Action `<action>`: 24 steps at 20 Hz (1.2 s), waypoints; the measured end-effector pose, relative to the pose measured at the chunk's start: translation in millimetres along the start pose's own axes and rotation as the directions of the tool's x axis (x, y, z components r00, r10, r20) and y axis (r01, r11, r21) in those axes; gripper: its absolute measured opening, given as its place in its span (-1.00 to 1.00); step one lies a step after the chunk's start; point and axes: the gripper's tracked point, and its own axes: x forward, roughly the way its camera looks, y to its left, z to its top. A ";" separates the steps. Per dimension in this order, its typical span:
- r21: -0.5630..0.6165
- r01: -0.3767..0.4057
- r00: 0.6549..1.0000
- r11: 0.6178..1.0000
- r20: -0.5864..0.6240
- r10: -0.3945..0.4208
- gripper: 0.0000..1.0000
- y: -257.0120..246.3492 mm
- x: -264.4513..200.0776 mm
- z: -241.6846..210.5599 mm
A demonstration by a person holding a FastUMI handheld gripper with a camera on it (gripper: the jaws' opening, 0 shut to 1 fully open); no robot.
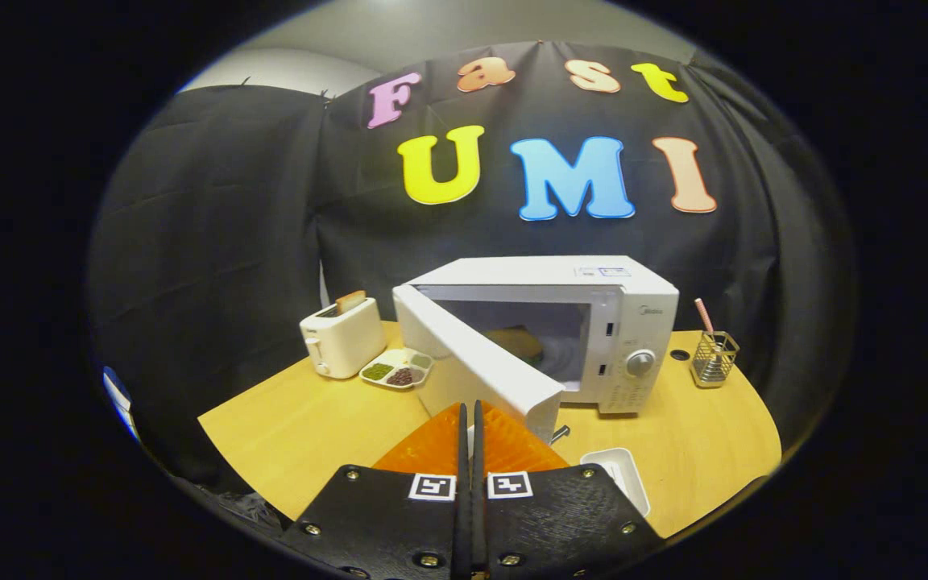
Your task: Open the microwave, put the food inside, and close the microwave door.
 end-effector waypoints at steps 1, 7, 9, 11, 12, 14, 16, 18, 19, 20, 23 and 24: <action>0.010 0.019 1.000 1.000 0.003 -0.019 -0.99 -9.7 4.0 2.8; 0.011 0.075 0.997 0.997 0.010 -0.075 -0.99 -51.9 29.4 16.6; 0.015 0.085 0.996 0.996 0.014 -0.085 -0.99 -61.6 38.0 21.5; 0.012 0.095 0.995 0.995 0.014 -0.095 -0.99 -67.9 45.0 22.6; 0.012 0.101 0.995 0.995 0.015 -0.101 -0.99 -73.1 47.7 24.0; 0.026 0.113 0.993 0.993 0.016 -0.113 -0.99 -81.9 55.5 27.9; 0.037 0.124 0.992 0.992 0.018 -0.124 -0.99 -89.3 62.1 32.2; 0.033 0.136 0.990 0.990 0.019 -0.136 -0.99 -96.6 72.1 36.4; 0.030 0.142 0.990 0.989 0.018 -0.143 -0.99 -100.8 76.5 38.3; 0.033 0.149 0.989 0.988 0.018 -0.150 -0.99 -105.1 80.6 40.6; 0.045 0.170 0.985 0.984 0.025 -0.171 -0.99 -117.1 95.9 47.5; 0.045 0.178 0.983 0.983 0.026 -0.179 -0.99 -120.4 103.0 47.2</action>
